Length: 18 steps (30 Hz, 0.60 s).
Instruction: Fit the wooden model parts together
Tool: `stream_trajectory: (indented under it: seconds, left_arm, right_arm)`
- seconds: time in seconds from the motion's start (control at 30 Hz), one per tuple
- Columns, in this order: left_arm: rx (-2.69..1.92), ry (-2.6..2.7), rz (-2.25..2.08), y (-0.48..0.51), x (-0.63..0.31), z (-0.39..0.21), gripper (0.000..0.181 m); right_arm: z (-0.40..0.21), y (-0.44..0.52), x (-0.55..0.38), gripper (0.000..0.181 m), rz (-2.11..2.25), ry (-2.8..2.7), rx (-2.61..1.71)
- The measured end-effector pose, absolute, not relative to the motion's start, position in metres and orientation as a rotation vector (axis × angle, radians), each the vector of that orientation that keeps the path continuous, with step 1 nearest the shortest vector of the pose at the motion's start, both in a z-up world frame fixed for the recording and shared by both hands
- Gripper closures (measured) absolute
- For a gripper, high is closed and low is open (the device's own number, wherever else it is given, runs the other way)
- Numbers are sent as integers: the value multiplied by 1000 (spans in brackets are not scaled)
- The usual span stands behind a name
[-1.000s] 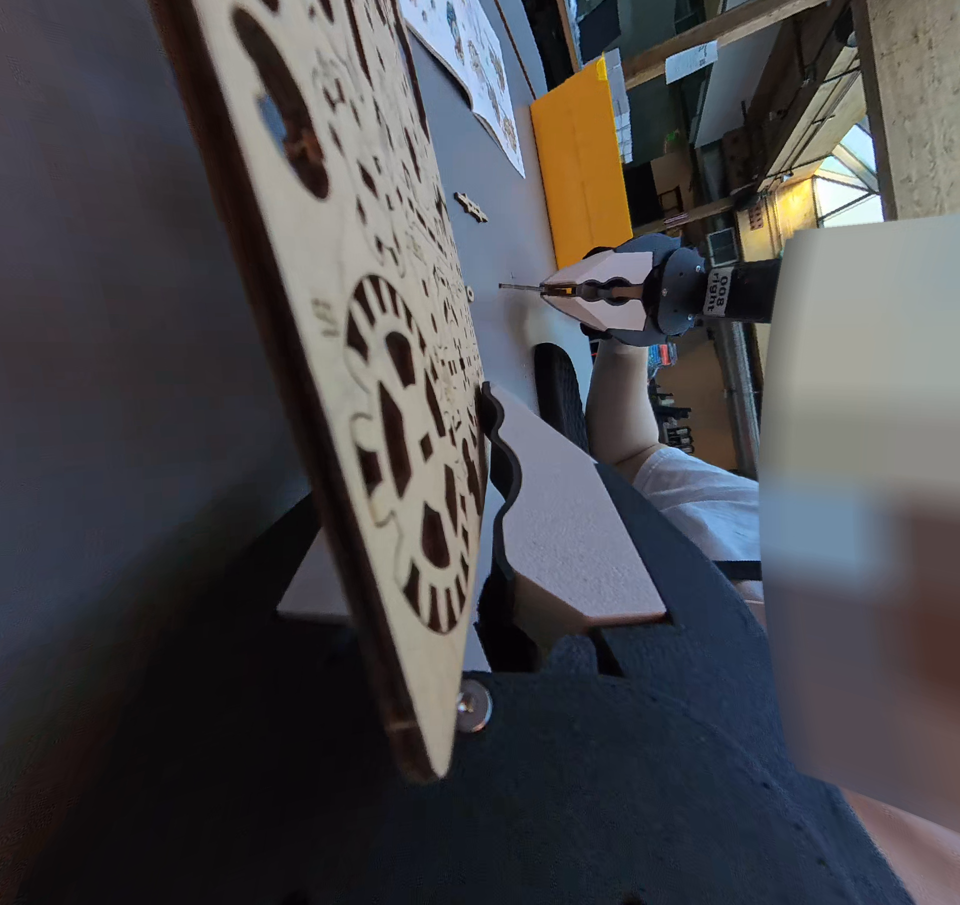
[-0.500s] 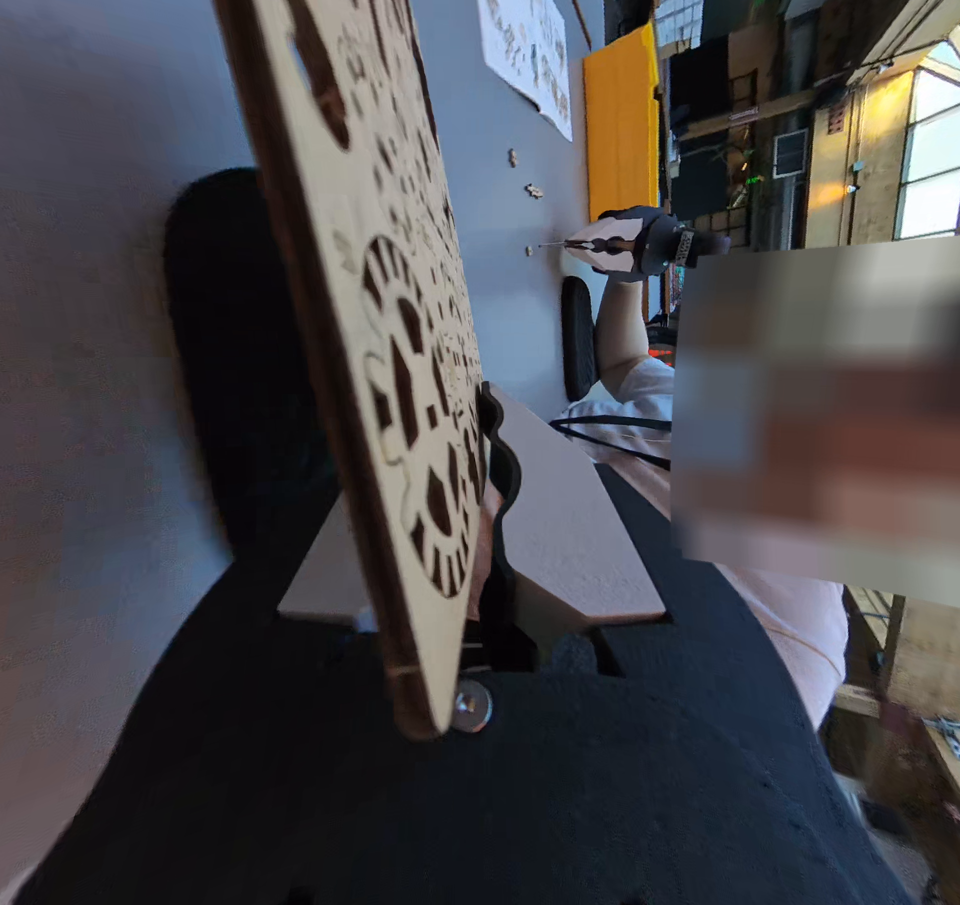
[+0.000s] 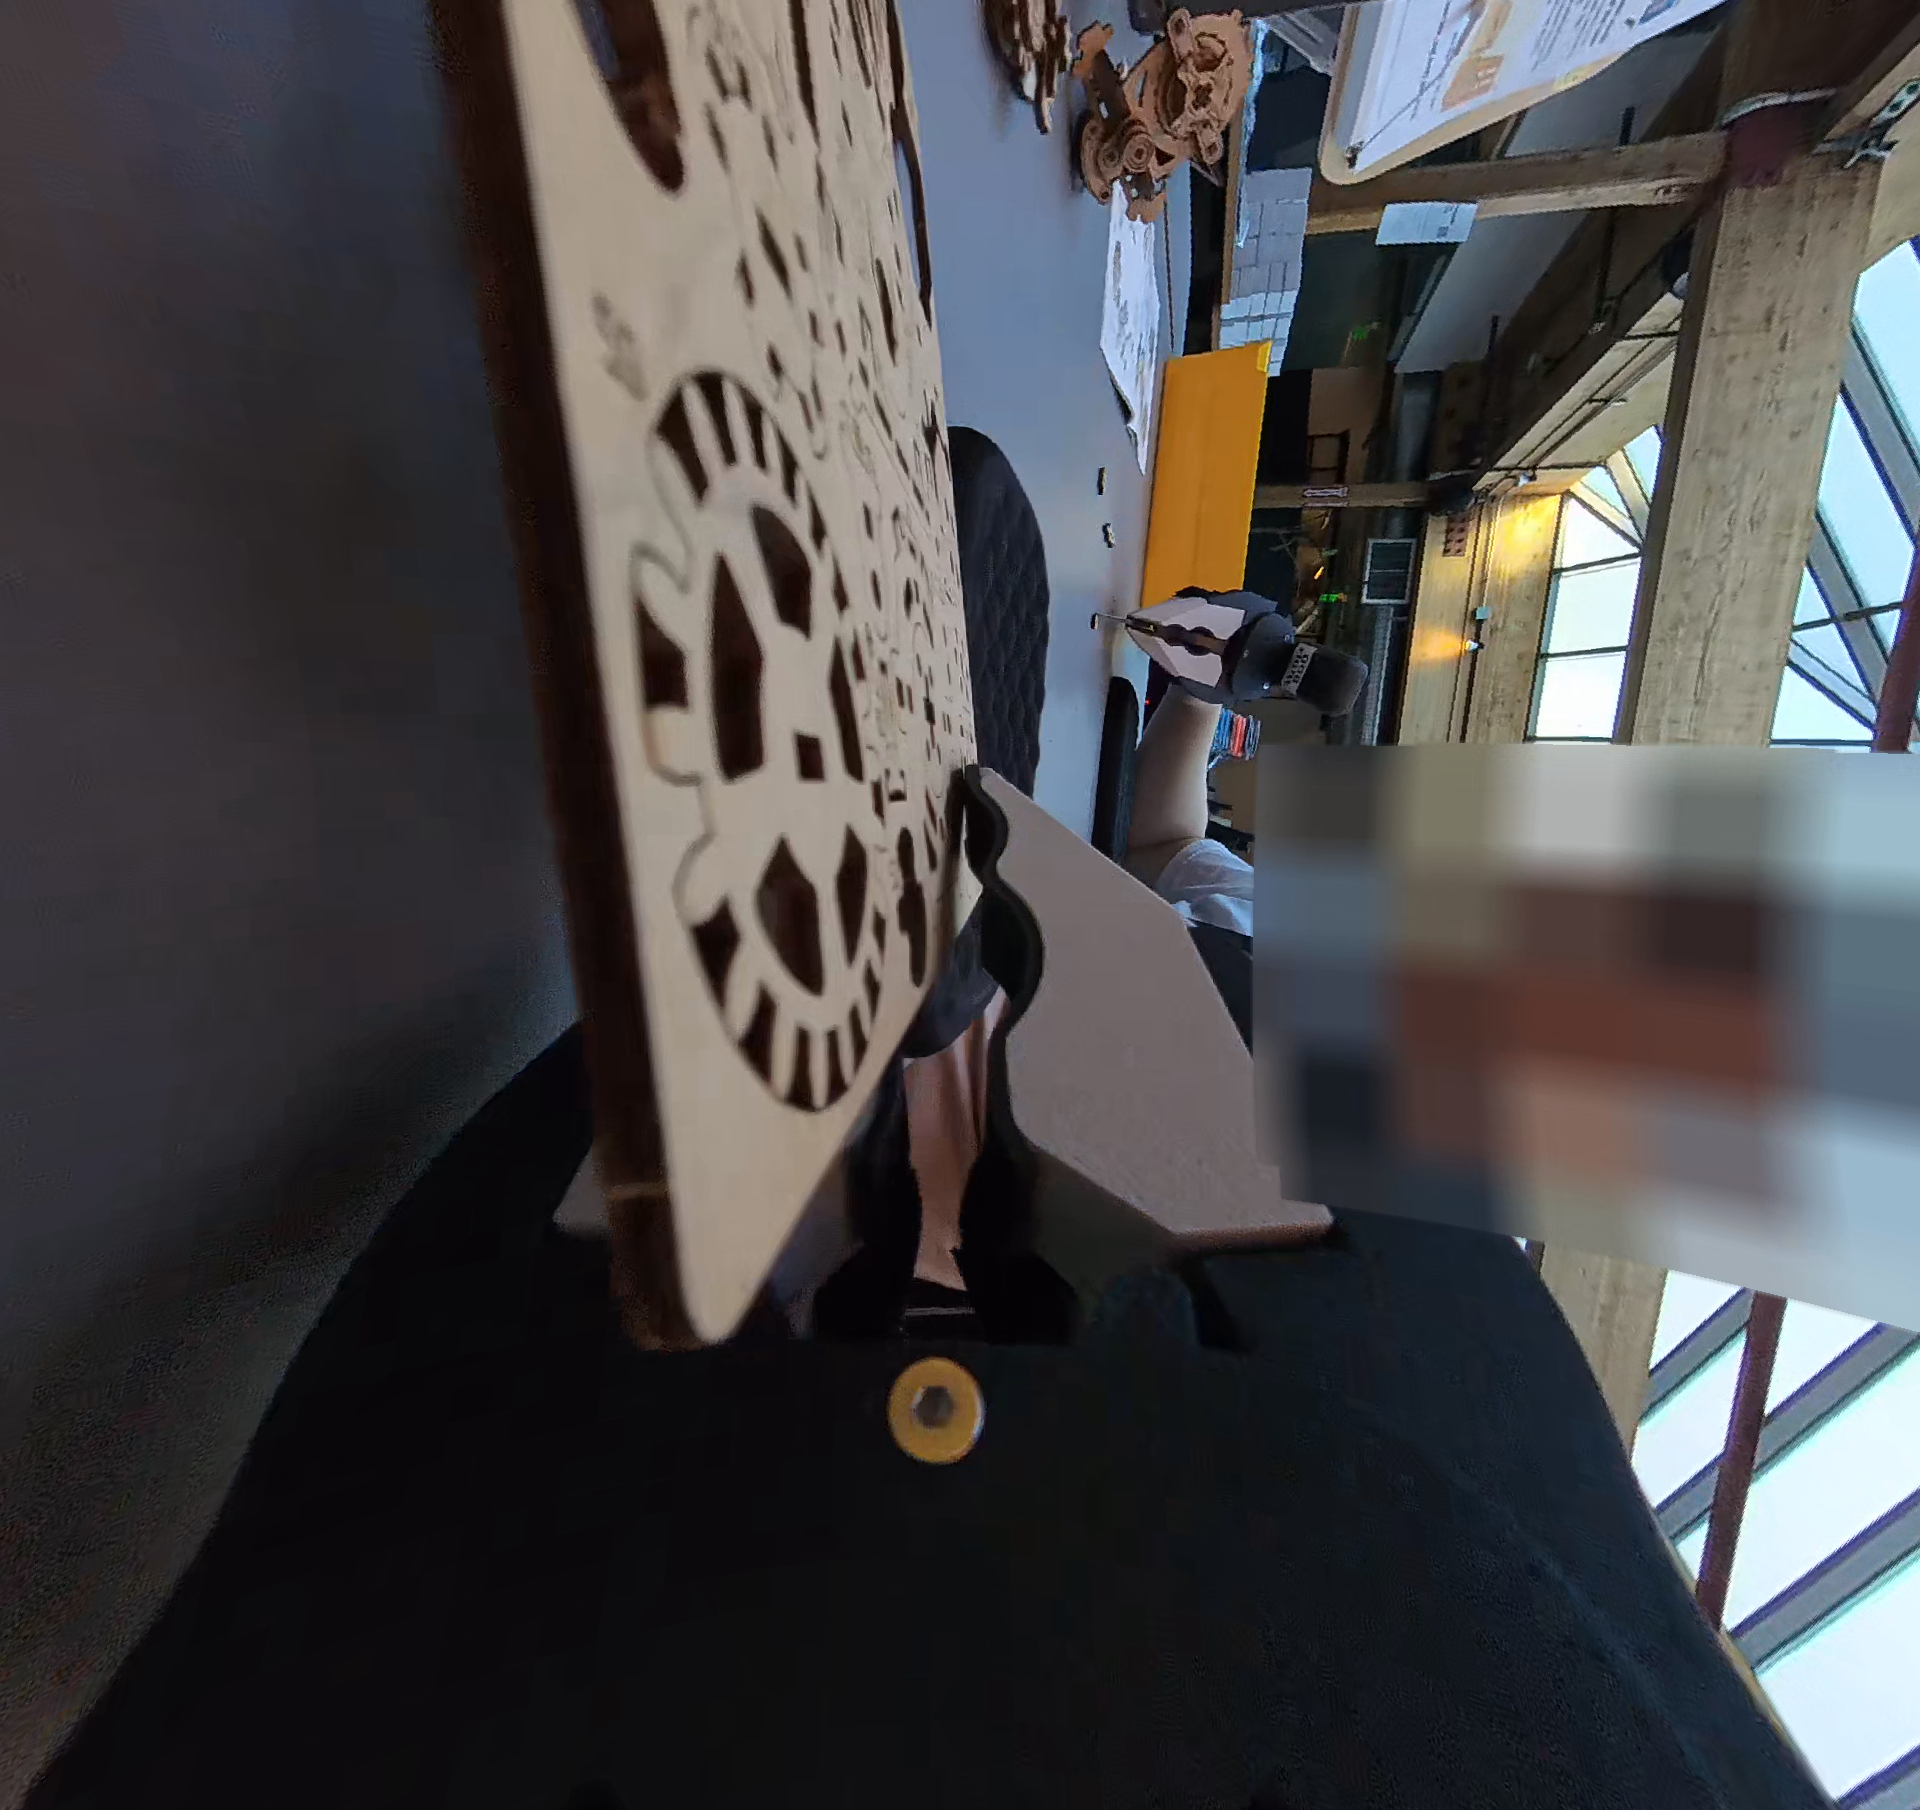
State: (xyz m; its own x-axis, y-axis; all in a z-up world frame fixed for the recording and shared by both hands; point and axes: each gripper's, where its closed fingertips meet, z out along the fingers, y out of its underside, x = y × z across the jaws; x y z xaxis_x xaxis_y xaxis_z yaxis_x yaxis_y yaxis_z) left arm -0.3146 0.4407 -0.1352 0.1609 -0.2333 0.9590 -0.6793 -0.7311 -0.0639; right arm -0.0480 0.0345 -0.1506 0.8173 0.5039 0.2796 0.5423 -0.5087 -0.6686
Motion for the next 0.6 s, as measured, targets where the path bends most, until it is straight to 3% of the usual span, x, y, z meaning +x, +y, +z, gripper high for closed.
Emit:
stream_trajectory:
  seconds: [0.13,0.27,0.43,0.6]
  left_arm:
    - [2129,-803,1559,458,-319,-143,178]
    - [2184,-721,1441,460,-328,-150,149]
    - [2281,-561,1329,467,-333,-153,145]
    - [2305,-387,1227,468,-335,-147,124]
  right_arm:
    - [-151,34,-48,180,-74,-780,-2205]
    - [-149,32,-46,179,-84,-782,-2209]
    - [-148,30,-46,180,-88,-790,-2206]
    - [-145,26,-48,180,-99,-813,-2199]
